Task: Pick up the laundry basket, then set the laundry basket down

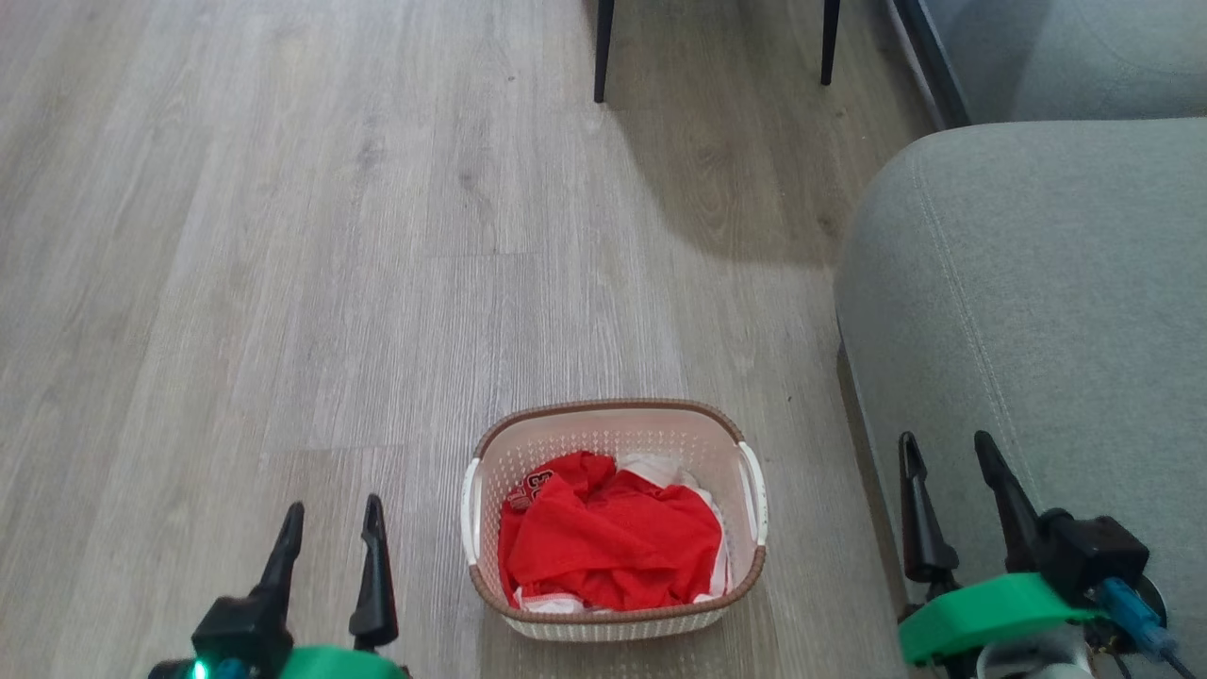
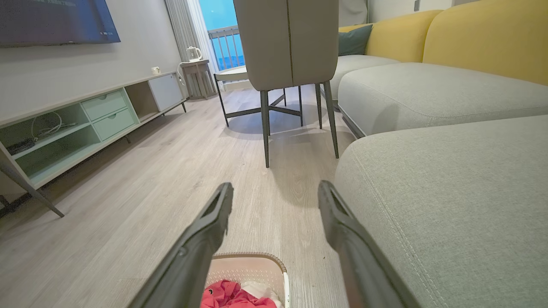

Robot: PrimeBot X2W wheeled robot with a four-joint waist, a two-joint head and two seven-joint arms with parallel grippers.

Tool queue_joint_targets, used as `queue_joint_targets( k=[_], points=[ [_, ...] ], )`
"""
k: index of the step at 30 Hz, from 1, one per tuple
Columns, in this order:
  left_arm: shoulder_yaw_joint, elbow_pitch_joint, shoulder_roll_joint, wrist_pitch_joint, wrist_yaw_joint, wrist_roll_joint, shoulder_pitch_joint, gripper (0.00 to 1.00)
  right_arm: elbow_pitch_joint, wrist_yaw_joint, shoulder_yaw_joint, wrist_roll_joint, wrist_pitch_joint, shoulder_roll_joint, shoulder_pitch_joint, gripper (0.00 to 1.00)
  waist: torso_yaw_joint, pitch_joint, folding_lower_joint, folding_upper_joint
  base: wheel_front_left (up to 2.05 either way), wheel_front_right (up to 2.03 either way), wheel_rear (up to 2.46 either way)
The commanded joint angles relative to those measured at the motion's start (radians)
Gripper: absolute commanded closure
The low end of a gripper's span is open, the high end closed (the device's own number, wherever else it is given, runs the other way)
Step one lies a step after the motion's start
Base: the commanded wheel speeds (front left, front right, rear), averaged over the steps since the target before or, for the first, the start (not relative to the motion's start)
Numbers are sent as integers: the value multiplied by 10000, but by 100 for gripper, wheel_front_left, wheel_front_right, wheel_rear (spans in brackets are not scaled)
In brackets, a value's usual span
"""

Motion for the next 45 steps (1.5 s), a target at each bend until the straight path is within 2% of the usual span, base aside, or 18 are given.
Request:
queue_joint_targets(
  k=[1,17,18,24,45],
  points=[
    [322,-388,-79,-95,5,126,-302,0,-319,-6,163,-107,-105,-64,-140,0,-7,-7,1,-1,0,0,0],
    [360,-396,-94,-95,10,66,-230,0,-202,-6,248,-102,-105,-64,-111,0,-18,-9,1,-1,0,0,0],
    [12,-6,-12,0,-12,69,81,100,94,0,33,-67,0,0,106,100,-19,-7,1,-1,0,0,0],
    [-23,782,-11,47,-12,59,162,100,890,0,109,-49,36,13,292,100,-23,-1,1,-1,0,0,0],
    [225,1037,122,491,-361,-2474,-403,100,1102,-1,-50,2390,483,-144,-115,100,-89,48,1,-1,0,0,0]
  ],
)
